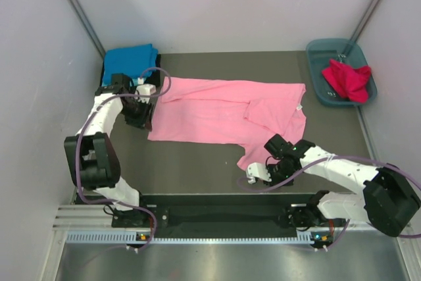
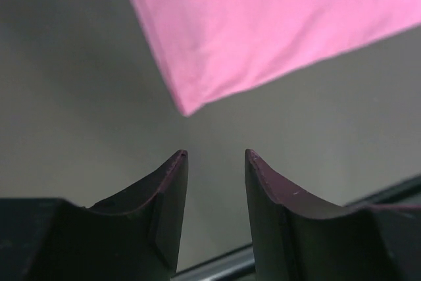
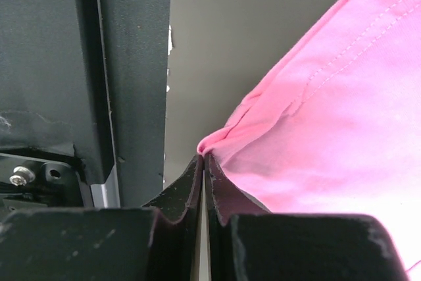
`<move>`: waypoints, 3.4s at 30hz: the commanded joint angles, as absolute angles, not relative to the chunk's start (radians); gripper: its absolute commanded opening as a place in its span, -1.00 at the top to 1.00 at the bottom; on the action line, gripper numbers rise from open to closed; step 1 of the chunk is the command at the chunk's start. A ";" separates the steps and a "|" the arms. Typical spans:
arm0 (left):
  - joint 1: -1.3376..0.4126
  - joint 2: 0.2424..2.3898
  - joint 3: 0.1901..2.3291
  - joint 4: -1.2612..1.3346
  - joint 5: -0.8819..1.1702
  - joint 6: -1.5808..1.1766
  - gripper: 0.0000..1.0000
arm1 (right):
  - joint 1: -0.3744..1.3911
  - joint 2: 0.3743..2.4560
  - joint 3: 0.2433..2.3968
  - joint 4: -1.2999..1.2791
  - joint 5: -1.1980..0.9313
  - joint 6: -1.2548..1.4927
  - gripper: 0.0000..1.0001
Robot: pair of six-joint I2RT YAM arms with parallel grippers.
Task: Fold and stack the t-shirts
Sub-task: Fold the tshirt
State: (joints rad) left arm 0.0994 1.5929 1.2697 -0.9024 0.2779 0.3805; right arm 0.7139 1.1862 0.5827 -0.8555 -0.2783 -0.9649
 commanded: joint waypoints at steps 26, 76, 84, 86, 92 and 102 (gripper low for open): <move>0.126 1.841 1.241 -0.804 0.307 0.337 0.16 | 0.716 1.193 0.634 -0.830 -0.245 -0.959 1.00; 0.012 2.203 2.105 -1.078 0.376 0.313 1.00 | 0.103 1.462 1.402 -0.726 -0.206 -0.799 1.00; 0.012 2.249 2.146 -1.046 0.345 0.281 1.00 | 0.078 1.673 1.604 -0.718 -0.183 -0.790 1.00; 0.012 2.264 2.170 -1.046 0.328 0.278 1.00 | 0.078 1.719 1.644 -0.709 -0.176 -0.788 1.00; 0.014 2.302 2.241 -1.042 0.313 0.270 1.00 | 0.078 1.805 1.739 -0.684 -0.152 -0.788 1.00; 0.011 2.353 2.315 -1.025 0.281 0.247 1.00 | 0.077 1.905 1.858 -0.640 -0.120 -0.772 1.00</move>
